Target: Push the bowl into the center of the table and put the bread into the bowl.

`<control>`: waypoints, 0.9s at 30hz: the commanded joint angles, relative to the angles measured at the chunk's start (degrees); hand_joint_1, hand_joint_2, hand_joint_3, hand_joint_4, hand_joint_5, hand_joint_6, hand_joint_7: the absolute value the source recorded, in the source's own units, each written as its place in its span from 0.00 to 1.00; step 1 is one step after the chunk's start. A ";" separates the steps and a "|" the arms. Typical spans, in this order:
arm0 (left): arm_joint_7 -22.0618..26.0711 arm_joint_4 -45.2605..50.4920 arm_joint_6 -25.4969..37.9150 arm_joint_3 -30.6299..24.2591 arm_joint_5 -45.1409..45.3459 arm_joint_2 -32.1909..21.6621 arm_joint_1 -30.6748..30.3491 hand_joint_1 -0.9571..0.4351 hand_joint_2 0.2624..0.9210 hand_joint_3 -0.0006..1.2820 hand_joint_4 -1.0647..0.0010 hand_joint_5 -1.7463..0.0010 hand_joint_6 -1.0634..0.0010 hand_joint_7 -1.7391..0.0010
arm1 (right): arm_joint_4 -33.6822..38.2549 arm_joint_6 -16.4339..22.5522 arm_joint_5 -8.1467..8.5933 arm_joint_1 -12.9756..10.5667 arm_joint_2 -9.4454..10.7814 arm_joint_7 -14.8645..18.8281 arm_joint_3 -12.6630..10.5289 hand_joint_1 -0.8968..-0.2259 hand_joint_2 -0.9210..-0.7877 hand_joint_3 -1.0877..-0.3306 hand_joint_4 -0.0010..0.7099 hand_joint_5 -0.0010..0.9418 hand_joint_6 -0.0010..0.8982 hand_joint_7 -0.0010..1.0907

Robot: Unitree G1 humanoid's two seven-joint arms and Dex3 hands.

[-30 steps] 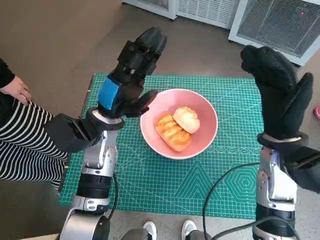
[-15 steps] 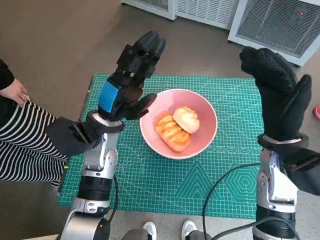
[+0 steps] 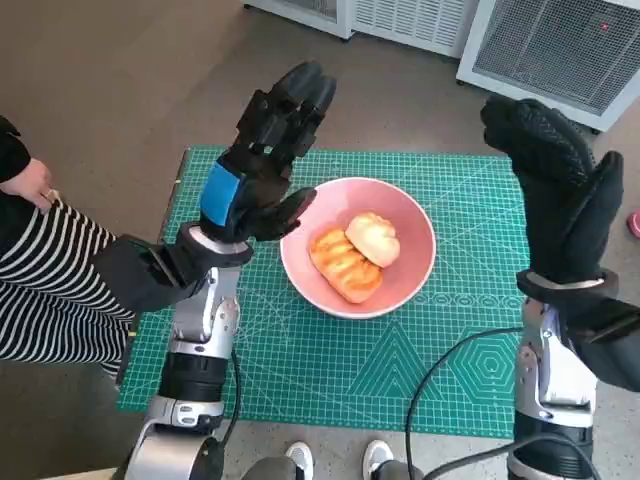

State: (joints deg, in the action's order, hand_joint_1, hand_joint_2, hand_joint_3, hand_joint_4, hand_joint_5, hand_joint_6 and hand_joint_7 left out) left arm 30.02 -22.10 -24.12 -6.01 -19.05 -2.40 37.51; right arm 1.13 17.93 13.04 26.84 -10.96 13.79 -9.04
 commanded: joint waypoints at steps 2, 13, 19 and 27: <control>0.37 -0.58 -0.59 -0.45 -0.75 0.15 -0.07 0.21 1.00 0.29 0.92 0.96 1.00 0.73 | 0.17 -0.29 -0.92 -1.38 -0.31 -0.37 -0.10 0.33 0.00 0.51 0.19 0.00 0.07 0.43; 0.07 -0.13 -0.36 -0.39 -0.22 0.38 -0.42 0.21 1.00 0.29 0.92 0.95 1.00 0.73 | 0.87 0.35 -0.73 -1.28 -0.28 -0.19 -0.20 0.33 0.00 0.51 0.19 0.00 0.07 0.43; 0.15 -0.18 -0.35 -0.43 -0.26 0.35 -0.55 0.21 1.00 0.28 0.92 0.95 1.00 0.73 | 1.03 0.42 -0.76 -1.06 -0.20 -0.35 -0.15 0.32 0.00 0.52 0.19 0.00 0.07 0.43; 0.46 -0.34 -0.65 -0.47 -0.21 0.13 -0.73 0.21 1.00 0.28 0.93 0.95 1.00 0.73 | 1.44 0.40 -0.81 -0.75 -0.11 -0.33 0.02 0.32 0.00 0.52 0.19 0.00 0.07 0.43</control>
State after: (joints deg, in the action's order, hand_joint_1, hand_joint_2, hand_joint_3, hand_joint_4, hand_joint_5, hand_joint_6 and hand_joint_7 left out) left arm 30.33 -22.17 -24.12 -6.35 -19.00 -2.14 37.27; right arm 1.45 18.67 13.03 26.68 -10.98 13.79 -9.03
